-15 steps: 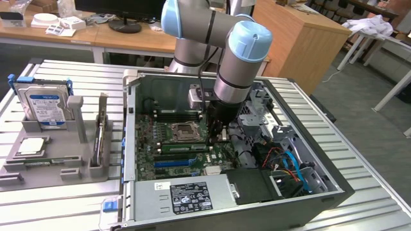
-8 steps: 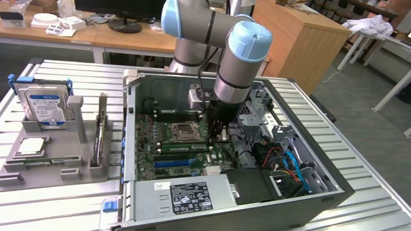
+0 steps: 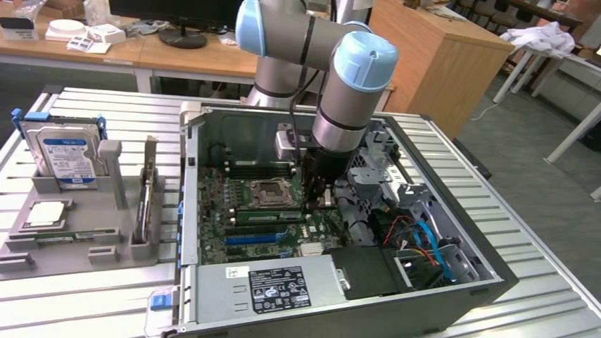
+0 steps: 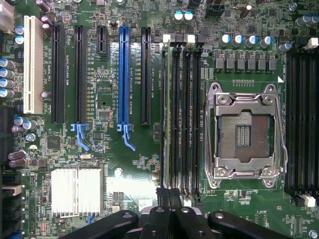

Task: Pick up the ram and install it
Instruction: 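Press down the ram until it locks into place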

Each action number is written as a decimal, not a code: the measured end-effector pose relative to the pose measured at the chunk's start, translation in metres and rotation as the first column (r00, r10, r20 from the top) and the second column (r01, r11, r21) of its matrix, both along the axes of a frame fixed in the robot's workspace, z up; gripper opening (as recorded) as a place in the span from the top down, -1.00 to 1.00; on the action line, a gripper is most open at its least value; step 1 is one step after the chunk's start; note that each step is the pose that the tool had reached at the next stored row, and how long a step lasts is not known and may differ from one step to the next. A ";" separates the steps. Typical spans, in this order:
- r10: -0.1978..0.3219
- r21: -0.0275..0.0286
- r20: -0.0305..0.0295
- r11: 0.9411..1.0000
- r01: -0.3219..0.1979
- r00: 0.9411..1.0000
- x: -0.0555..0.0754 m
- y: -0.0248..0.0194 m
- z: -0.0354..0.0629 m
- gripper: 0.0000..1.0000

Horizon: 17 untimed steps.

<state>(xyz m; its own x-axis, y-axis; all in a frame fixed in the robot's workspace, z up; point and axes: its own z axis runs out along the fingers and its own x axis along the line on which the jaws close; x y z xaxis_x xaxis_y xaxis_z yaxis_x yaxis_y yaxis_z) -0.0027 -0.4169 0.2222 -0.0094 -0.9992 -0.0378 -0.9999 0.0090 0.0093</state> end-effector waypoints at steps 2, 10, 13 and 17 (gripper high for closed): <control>0.000 0.000 0.000 1.000 0.000 1.000 0.000 0.0000 0.0000 0.79; 0.000 -0.001 -0.001 1.000 0.000 1.000 0.000 0.0000 0.0112 0.79; 0.000 -0.001 -0.001 1.000 0.000 1.000 0.000 0.0000 0.0171 0.79; 0.000 -0.001 -0.001 1.000 0.000 1.000 0.000 0.0000 0.0240 0.79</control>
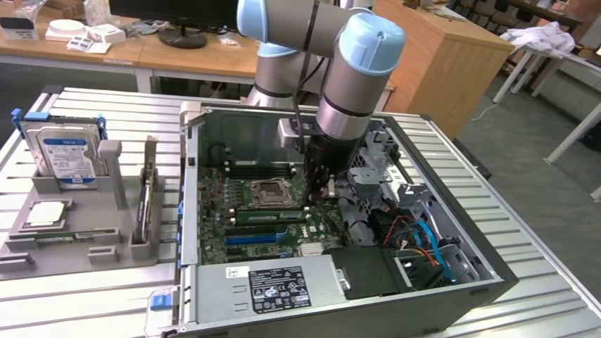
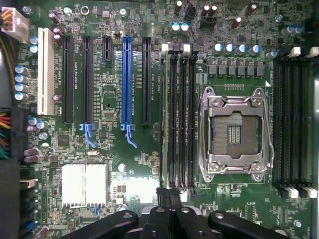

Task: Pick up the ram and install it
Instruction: 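Press down the ram until it locks into place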

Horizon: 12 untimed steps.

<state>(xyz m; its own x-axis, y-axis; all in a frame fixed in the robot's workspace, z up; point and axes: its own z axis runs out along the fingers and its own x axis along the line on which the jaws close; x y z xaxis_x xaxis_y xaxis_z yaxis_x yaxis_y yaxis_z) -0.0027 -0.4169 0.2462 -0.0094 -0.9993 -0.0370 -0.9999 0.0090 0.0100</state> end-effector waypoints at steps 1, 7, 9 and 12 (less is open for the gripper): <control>0.000 0.000 0.000 1.000 0.000 1.000 0.000 0.0000 0.0018 0.79; 0.000 0.000 0.000 1.000 0.000 1.000 0.000 0.0000 0.0077 0.79; 0.000 0.000 0.000 1.000 0.000 1.000 0.000 0.0000 0.0085 0.79; 0.000 0.000 0.000 1.000 0.000 1.000 0.000 0.0000 0.0085 0.79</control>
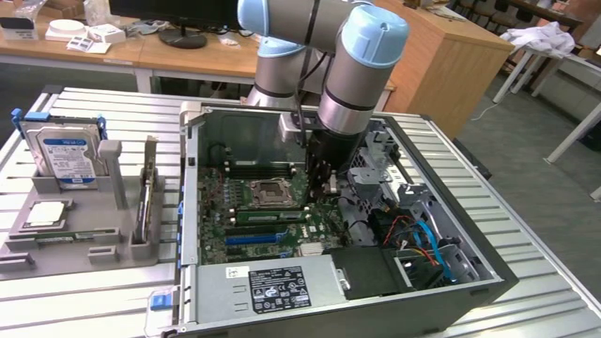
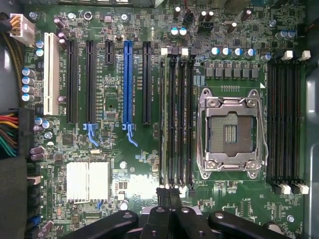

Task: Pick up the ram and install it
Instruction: 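Press down the ram until it locks into place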

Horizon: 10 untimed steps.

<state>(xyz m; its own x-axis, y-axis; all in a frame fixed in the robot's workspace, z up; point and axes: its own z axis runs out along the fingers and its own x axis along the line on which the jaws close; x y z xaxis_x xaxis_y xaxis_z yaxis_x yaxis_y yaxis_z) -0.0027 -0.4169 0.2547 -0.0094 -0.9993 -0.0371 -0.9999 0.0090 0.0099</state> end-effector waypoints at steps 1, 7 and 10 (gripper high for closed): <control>0.000 0.000 0.000 1.000 0.000 1.000 0.000 0.0000 0.0000 0.79; 0.000 0.000 0.000 1.000 0.000 1.000 -0.004 0.0000 0.0001 0.79; 0.000 0.000 0.000 1.000 0.000 1.000 -0.009 0.0000 0.0001 0.79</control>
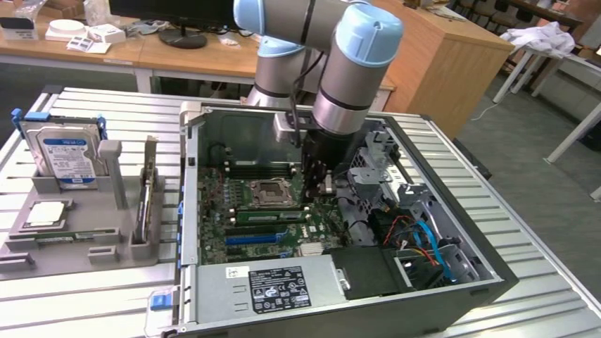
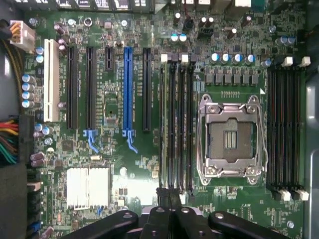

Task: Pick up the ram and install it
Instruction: 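Press down the ram until it locks into place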

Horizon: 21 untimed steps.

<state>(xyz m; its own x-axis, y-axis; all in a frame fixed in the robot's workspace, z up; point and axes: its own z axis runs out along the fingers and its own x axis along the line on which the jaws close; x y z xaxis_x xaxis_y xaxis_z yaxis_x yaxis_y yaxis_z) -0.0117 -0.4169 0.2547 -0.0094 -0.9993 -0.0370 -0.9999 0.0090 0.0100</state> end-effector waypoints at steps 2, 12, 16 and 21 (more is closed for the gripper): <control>0.000 0.000 0.000 1.000 0.000 1.000 -0.004 0.0000 0.0000 0.79; 0.000 0.000 0.001 1.000 0.000 1.000 -0.026 0.0000 0.0000 0.79; 0.000 0.000 0.001 1.000 0.000 1.000 -0.035 0.0000 -0.0001 0.79; 0.000 0.000 0.001 1.000 0.000 1.000 -0.046 0.0000 -0.0002 0.79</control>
<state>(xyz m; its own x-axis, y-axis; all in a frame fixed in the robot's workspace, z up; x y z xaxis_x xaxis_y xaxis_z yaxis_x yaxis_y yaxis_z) -0.0581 -0.4169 0.2546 -0.0094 -0.9993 -0.0370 -0.9999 0.0091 0.0086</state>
